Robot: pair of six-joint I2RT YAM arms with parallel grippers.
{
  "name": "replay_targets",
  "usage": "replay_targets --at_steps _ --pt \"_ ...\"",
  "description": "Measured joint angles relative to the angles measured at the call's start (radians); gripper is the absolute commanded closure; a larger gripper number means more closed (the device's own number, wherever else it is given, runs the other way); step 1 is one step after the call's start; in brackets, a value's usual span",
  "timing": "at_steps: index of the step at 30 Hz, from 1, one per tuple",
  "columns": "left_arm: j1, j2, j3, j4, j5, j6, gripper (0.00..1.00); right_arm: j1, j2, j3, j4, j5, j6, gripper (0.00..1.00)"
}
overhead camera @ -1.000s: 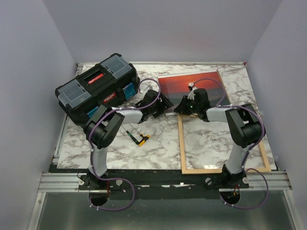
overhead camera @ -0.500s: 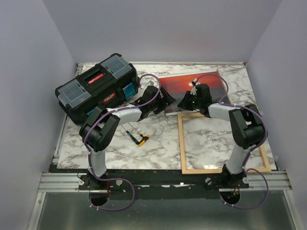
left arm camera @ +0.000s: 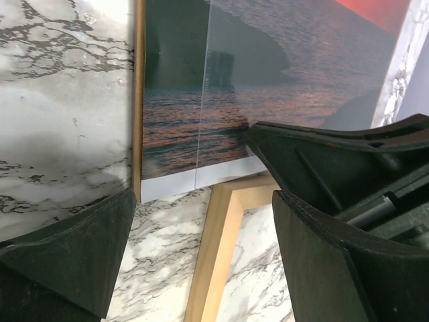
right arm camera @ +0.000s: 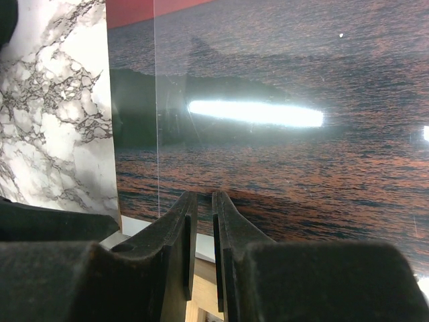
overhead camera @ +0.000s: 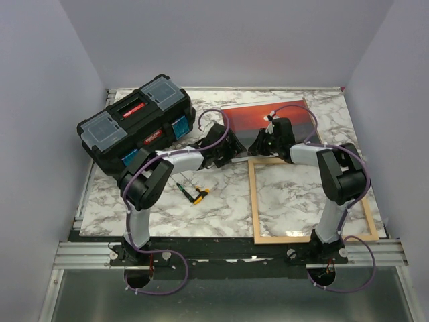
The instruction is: Take the photo out of the frame
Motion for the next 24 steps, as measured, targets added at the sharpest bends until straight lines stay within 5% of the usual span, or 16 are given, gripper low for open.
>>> replay_targets --at_steps 24 --pt "-0.017 0.045 0.126 -0.166 -0.056 -0.045 0.12 -0.001 0.006 0.000 0.008 -0.029 0.001 0.78"
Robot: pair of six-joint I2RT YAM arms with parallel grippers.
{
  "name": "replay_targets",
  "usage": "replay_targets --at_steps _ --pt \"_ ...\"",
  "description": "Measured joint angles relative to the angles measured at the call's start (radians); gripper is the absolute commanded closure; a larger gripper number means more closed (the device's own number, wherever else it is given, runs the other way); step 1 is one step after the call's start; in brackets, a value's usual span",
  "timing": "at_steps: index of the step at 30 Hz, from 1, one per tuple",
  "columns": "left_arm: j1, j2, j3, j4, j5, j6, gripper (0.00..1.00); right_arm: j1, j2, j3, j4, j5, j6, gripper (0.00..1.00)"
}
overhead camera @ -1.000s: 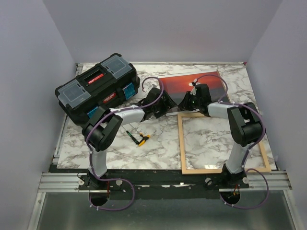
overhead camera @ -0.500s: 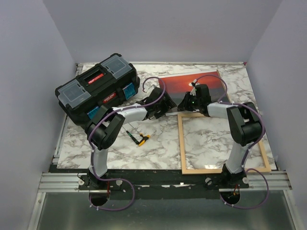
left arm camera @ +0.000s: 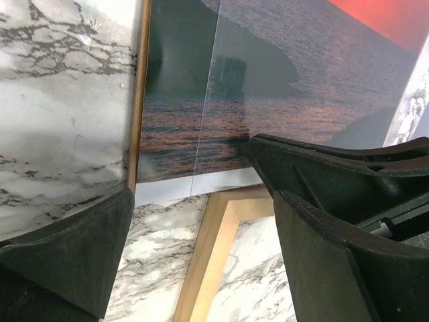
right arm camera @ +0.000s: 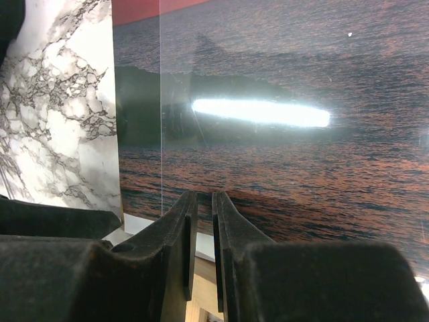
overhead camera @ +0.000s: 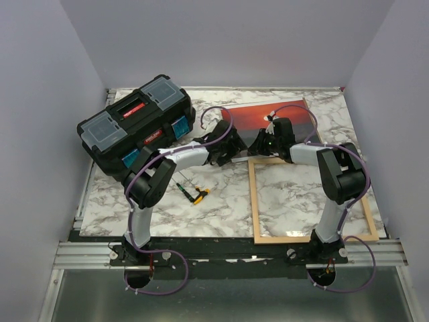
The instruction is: Take the photo out of the frame
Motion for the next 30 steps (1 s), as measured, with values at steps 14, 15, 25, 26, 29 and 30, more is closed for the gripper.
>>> replay_targets --at_steps 14,15,25,26,29,30 --pt "-0.021 0.042 0.079 -0.079 -0.024 -0.019 0.07 0.000 0.001 0.000 0.000 -0.008 -0.002 0.76" --pt "-0.020 0.042 0.079 -0.073 -0.019 -0.006 0.06 0.000 0.001 0.000 0.000 -0.012 -0.003 0.75" --pt "0.016 -0.198 -0.013 -0.003 0.061 0.225 0.03 0.002 -0.001 0.048 -0.045 0.002 -0.082 0.38" --pt "0.036 -0.264 -0.023 0.001 0.089 0.243 0.03 0.005 -0.004 0.057 -0.055 0.012 -0.090 0.33" --pt "0.103 -0.412 -0.048 0.000 0.165 0.272 0.03 0.023 -0.027 0.074 -0.094 0.074 -0.121 0.27" --pt "0.144 -0.469 -0.054 -0.005 0.206 0.286 0.03 0.034 -0.039 0.077 -0.105 0.098 -0.136 0.26"
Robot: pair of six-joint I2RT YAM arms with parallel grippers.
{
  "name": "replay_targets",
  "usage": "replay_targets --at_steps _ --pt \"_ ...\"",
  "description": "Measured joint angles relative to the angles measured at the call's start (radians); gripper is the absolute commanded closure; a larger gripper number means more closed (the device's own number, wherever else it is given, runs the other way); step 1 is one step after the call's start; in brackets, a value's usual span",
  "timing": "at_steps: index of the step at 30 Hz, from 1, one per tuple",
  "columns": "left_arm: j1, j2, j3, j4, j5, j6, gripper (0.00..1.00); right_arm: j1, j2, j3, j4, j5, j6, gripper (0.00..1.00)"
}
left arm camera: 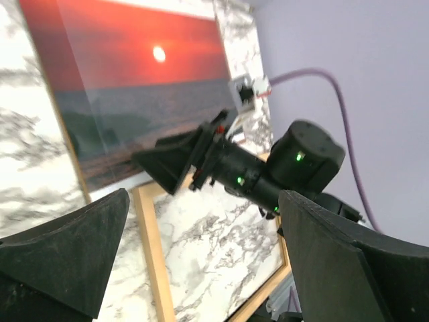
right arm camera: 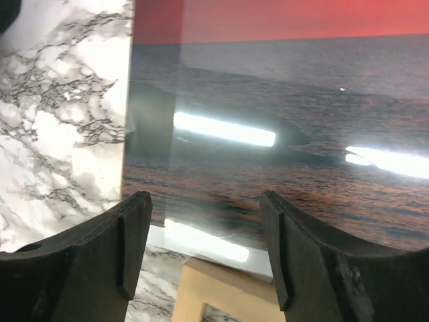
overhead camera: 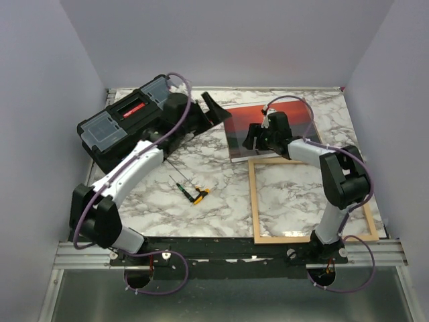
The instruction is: Take the photo out of the frame
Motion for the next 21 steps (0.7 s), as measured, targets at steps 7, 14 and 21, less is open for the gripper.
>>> replay_targets --at_steps 7,14,21 --pt "0.211 -0.146 0.045 -0.168 0.185 0.155 0.03 0.150 -0.033 0.071 -0.056 0.123 -0.147 0.21" --pt "0.253 -0.184 0.080 -0.313 0.217 0.358 0.03 0.214 0.075 0.238 -0.075 0.343 -0.072 0.15" --pt "0.284 -0.227 0.024 -0.320 0.245 0.407 0.03 0.294 0.259 0.386 -0.104 0.596 -0.051 0.17"
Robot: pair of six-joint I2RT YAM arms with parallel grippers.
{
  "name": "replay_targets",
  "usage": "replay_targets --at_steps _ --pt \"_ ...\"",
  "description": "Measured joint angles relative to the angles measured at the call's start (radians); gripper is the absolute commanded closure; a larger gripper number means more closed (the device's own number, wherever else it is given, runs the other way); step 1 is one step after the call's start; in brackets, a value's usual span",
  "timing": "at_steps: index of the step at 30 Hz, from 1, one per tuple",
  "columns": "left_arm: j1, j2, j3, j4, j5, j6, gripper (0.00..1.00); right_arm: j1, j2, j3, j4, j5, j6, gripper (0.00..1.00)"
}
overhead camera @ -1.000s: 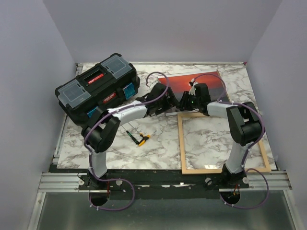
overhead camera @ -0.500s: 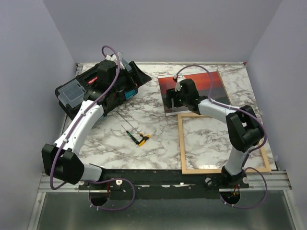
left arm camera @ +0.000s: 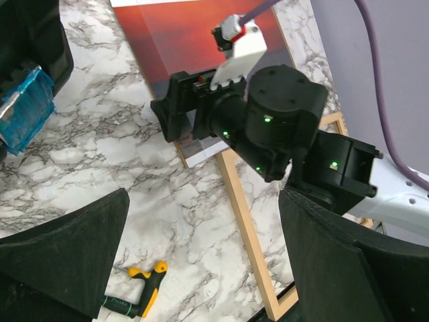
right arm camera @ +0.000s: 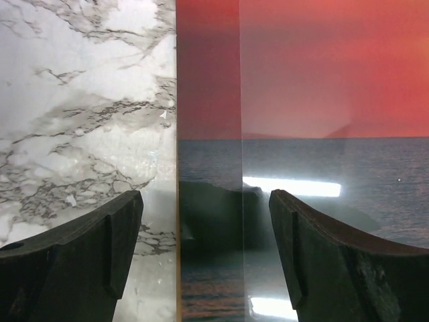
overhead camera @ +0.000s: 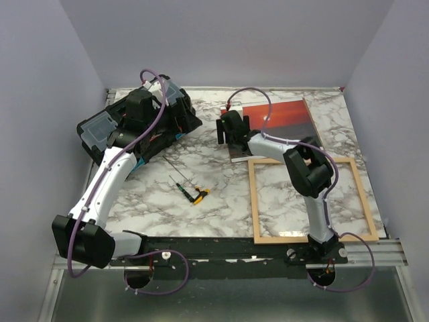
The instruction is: Take the photo out of the frame
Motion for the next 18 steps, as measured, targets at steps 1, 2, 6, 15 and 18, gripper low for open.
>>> replay_targets --at_steps 1,2,6,15,18 --pt "0.003 0.000 -0.005 0.000 0.006 0.001 0.03 0.009 0.019 0.016 -0.005 0.029 -0.005 0.17" --pt "0.003 -0.002 -0.009 0.001 0.011 0.002 0.04 0.016 0.037 0.035 -0.015 0.056 -0.010 0.19" --pt "0.005 -0.018 -0.026 0.001 0.026 0.004 0.04 0.036 0.097 0.113 -0.054 0.139 -0.039 0.23" --pt "0.012 -0.046 -0.032 0.014 0.069 0.003 0.03 0.033 0.131 0.171 -0.116 0.194 -0.094 0.28" --pt "0.018 -0.046 -0.036 0.020 0.081 -0.001 0.04 0.033 0.132 0.171 -0.126 0.192 -0.103 0.25"
